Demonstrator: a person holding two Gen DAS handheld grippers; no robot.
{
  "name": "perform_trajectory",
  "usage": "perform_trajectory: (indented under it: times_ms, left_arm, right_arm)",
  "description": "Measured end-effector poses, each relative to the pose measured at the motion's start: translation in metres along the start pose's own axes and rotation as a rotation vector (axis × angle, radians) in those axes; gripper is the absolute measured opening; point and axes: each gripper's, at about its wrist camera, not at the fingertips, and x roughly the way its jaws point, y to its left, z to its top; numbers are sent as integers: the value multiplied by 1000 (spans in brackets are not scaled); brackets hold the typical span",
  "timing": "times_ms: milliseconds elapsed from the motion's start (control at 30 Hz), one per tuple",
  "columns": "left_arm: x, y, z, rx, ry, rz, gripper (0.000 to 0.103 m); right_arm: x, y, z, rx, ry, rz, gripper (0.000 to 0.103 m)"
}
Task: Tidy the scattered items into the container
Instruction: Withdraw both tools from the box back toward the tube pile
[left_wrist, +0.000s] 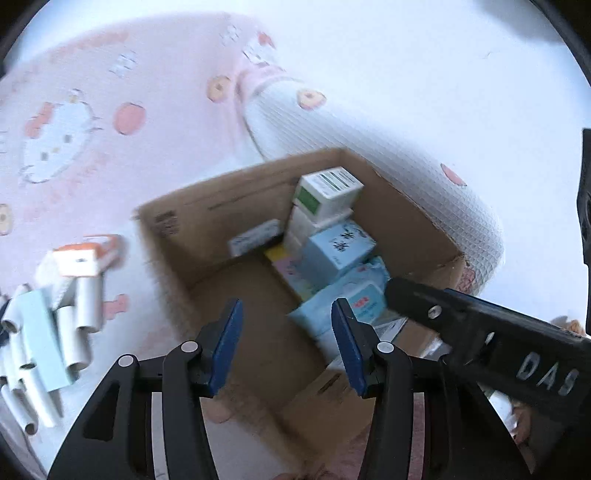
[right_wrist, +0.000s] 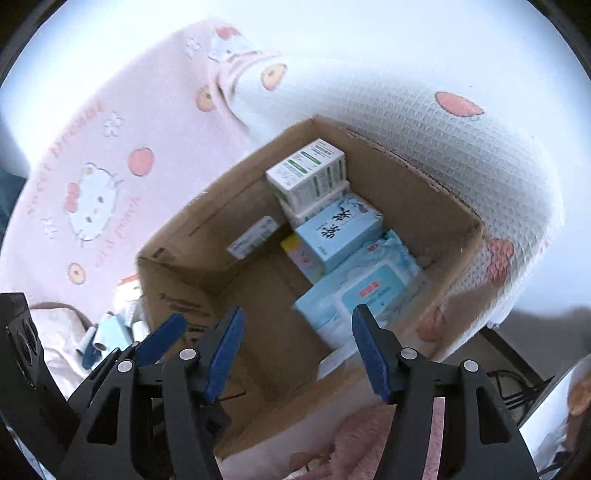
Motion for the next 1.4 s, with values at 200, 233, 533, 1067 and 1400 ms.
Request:
perform_trajectory:
  times_ms: [200,233,533,1067,1400]
  left_arm:
    - [-50,9,-31,24,-90,10,58]
    - [-65,12,-35,27,-116,8,61]
    - [-131,44,-75,-58,-232,36,65]
    - [-160,160,-143,-133,-186,267,66]
    - [-119,248,-171,-428,-39,195,66]
  right_arm:
    - [-25,8,-48,23,-114,91,65]
    - [-21,12,-58,23,-126,100,68]
    - [-75,74,-131,-208,-301,212,81]
    - [-42,145,-171,-411,-330,379,89]
    - [11,185,-178,-495,-245,334,90]
